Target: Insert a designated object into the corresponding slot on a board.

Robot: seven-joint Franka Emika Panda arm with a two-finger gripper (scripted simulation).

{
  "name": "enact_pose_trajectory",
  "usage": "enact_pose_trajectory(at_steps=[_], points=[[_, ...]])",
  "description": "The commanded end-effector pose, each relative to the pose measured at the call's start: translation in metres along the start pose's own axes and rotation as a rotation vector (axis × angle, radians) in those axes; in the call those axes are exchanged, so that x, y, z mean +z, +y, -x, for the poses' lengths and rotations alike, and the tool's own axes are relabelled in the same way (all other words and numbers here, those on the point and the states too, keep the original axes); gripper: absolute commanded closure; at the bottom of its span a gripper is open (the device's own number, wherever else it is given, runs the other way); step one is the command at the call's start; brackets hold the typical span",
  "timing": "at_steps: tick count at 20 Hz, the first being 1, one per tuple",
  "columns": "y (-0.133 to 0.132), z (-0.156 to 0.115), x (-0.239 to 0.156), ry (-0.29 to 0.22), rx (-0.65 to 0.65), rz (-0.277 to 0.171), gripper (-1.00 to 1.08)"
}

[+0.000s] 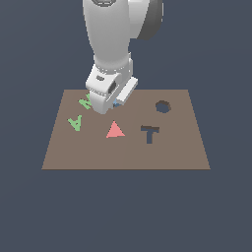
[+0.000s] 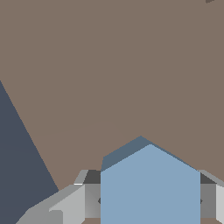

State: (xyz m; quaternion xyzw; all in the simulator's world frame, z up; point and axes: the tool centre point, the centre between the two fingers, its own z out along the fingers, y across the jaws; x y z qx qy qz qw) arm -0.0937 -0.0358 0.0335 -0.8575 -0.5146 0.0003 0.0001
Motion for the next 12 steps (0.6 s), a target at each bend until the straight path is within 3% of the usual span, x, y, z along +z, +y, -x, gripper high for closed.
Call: enact_pose_trajectory(at_steps=[1,12], points=[[-0.004,-0.003,0.000,0.000,0.025,0.000,1.08],[-0.029,-0.030,-0.002,0.000,0.225,0.000,1.08]])
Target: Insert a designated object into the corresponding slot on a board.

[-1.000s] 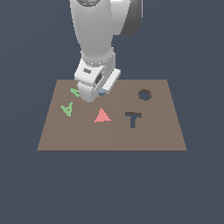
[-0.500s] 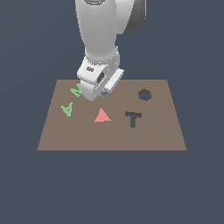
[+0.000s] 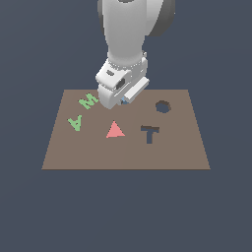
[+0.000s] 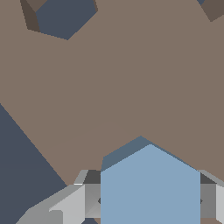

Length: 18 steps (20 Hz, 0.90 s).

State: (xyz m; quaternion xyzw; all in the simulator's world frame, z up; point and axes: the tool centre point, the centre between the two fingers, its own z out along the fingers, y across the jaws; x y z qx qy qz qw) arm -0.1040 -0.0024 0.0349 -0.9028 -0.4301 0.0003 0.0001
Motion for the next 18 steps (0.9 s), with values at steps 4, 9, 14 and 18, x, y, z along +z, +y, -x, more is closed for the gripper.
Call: enact_pose_trajectory(at_steps=[4,9,14,18], points=[[-0.019,-0.018,-0.001,0.000,0.138,0.000,1.08],[-0.035,-0.040,-0.002,0.001,0.286,0.000,1.08],[-0.048,-0.064,-0.003,0.001,0.433,0.000,1.08],[-0.055,-0.082,-0.004,0.001,0.534,0.000,1.08]])
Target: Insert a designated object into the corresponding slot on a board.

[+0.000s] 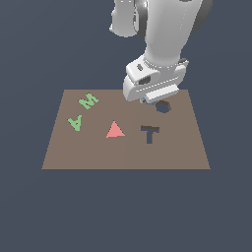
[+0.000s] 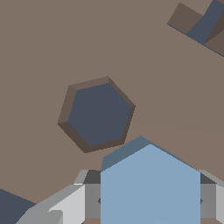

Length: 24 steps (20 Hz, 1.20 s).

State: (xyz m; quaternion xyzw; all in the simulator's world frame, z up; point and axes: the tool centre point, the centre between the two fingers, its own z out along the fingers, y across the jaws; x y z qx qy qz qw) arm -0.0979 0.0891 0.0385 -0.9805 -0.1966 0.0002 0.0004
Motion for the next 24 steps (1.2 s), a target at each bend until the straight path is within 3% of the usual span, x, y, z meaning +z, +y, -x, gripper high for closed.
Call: enact_pose_trajectory(at_steps=[1,13,24], points=[[-0.008,-0.008,-0.001,0.000,0.064,0.000,1.08],[-0.030,-0.037,-0.002,0.000,0.258,0.000,1.08],[-0.032,-0.043,-0.001,0.000,0.292,0.000,1.08]])
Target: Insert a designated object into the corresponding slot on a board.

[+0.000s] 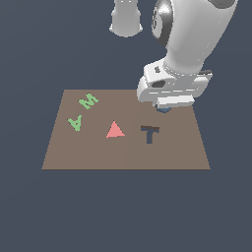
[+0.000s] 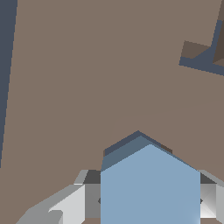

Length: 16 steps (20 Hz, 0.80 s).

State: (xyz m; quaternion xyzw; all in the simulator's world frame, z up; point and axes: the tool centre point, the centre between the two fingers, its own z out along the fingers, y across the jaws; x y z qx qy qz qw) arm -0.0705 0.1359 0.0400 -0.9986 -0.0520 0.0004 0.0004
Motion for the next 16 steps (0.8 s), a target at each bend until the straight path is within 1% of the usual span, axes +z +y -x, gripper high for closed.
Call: enact_pose_trajectory(at_steps=[1,6,7,16], points=[[0.0002,-0.0003,0.0023,0.000,0.001,0.000,1.08],[0.0002,-0.0009,0.0094,0.000,0.004,0.000,1.08],[0.0002,-0.0009,0.0094,0.000,0.004,0.000,-0.92],[0.0002,-0.0009,0.0094,0.000,0.004,0.000,-0.92]])
